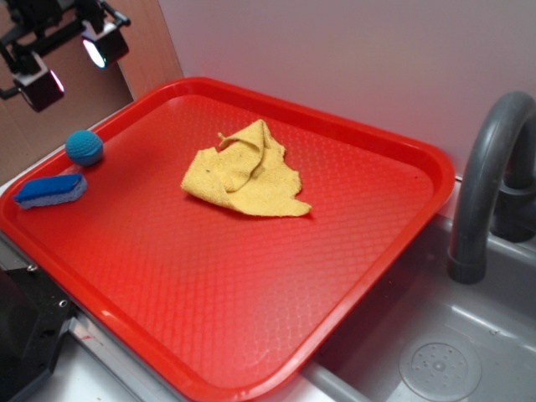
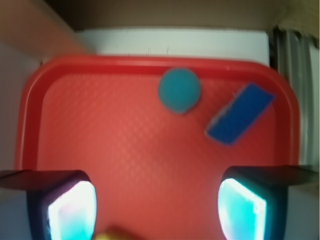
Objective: Grab the blue ball.
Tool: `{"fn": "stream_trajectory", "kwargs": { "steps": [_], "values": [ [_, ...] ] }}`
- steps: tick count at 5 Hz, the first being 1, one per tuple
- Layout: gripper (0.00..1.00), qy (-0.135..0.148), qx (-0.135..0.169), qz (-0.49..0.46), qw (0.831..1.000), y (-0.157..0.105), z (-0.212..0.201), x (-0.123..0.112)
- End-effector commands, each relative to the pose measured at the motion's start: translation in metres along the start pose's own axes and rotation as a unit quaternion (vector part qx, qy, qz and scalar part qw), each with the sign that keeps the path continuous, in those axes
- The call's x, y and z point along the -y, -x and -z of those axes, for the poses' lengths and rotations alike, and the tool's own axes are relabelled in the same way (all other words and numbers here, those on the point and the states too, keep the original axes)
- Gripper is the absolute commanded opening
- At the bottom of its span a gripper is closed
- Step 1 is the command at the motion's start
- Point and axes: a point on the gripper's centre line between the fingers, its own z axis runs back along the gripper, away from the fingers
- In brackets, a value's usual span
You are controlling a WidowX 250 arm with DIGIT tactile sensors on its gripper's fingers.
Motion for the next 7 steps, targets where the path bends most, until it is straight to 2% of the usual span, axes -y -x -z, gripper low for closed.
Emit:
{"fn": "stream_trajectory", "kwargs": {
  "steps": [1, 2, 3, 4, 5, 6, 7],
  "values": [
    [1.00, 0.012, 0.084, 0.007, 0.996, -0.053, 0.032, -0.018],
    [1.00, -0.010, 0.112, 0.006, 0.994, -0.062, 0.045, -0.021],
    [1.00, -0.040, 0.128, 0.026, 0.991, -0.068, 0.062, -0.021],
    [1.00, -0.094, 0.136, 0.083, 0.983, -0.061, 0.079, -0.019],
    [1.00, -0.117, 0.136, 0.105, 0.978, -0.055, 0.086, -0.013],
    [1.00, -0.122, 0.115, 0.114, 0.979, -0.054, 0.089, -0.012],
    [0.00, -0.126, 0.113, 0.112, 0.979, -0.054, 0.091, -0.010]
  ]
}}
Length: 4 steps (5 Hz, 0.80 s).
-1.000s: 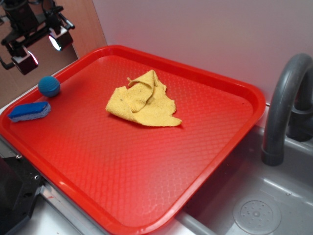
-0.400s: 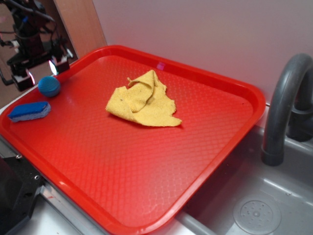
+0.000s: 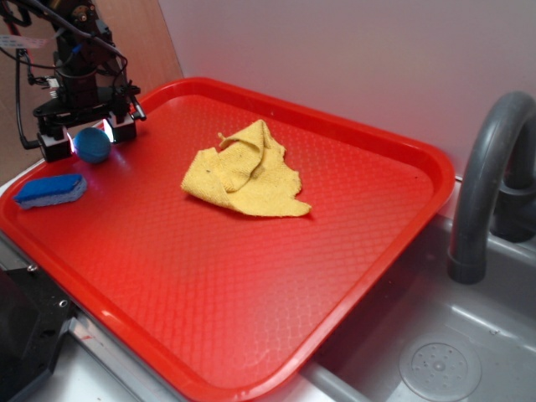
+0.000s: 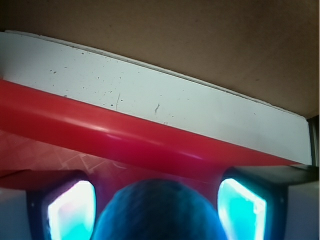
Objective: Grab the blue ball.
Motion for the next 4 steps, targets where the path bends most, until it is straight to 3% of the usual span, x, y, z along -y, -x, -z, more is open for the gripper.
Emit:
{"fn": "stream_trajectory", "kwargs": {
  "steps": [1, 2, 3, 4],
  "values": [
    [0.00, 0.011, 0.014, 0.006, 1.000, -0.012, -0.014, -0.008],
    [0.00, 0.047, 0.025, 0.002, 0.999, -0.001, -0.061, -0.014],
    [0.00, 0.201, -0.051, 0.055, 0.977, 0.015, -0.121, -0.011],
    [0.00, 0.326, -0.086, 0.151, 0.929, 0.036, -0.183, -0.014]
  ]
}}
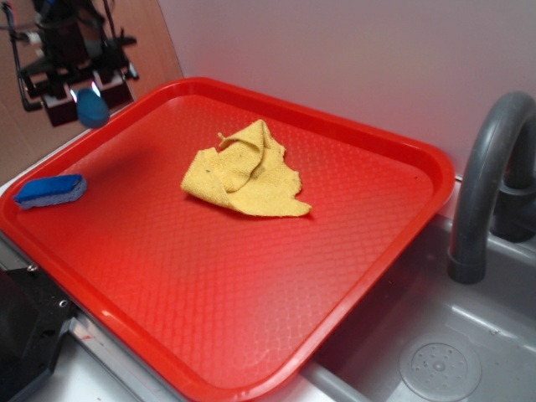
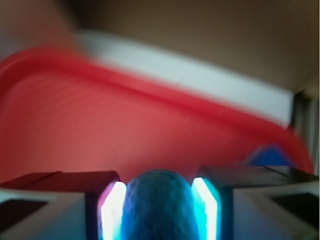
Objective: Grab the blue ball.
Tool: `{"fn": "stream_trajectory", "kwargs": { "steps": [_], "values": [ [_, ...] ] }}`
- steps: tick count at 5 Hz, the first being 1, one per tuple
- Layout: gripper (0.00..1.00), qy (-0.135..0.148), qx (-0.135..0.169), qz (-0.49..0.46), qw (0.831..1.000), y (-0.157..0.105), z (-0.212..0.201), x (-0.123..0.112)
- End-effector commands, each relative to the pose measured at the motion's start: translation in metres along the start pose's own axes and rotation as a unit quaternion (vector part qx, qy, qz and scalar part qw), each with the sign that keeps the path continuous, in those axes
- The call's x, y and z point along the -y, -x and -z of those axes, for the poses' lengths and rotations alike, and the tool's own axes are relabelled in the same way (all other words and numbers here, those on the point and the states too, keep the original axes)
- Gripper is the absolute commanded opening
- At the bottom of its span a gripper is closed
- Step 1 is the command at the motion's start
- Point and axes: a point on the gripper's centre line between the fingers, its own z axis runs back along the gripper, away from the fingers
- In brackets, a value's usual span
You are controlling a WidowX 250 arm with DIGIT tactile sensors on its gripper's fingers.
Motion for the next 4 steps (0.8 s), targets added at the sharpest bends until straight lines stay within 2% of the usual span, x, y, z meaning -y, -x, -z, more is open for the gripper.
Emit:
{"fn": "stream_trajectory", "kwargs": {
  "steps": [1, 2, 3, 4],
  "values": [
    [0.00, 0.229, -0.096, 0.190, 0.950, 0.040, -0.106, 0.031],
    [0.00, 0.246, -0.128, 0.303, 0.912, 0.053, -0.112, 0.054],
    [0.00, 0.247, -0.175, 0.408, 0.861, 0.051, -0.107, 0.058],
    [0.00, 0.243, -0.160, 0.464, 0.837, 0.052, -0.106, 0.059]
  ]
}}
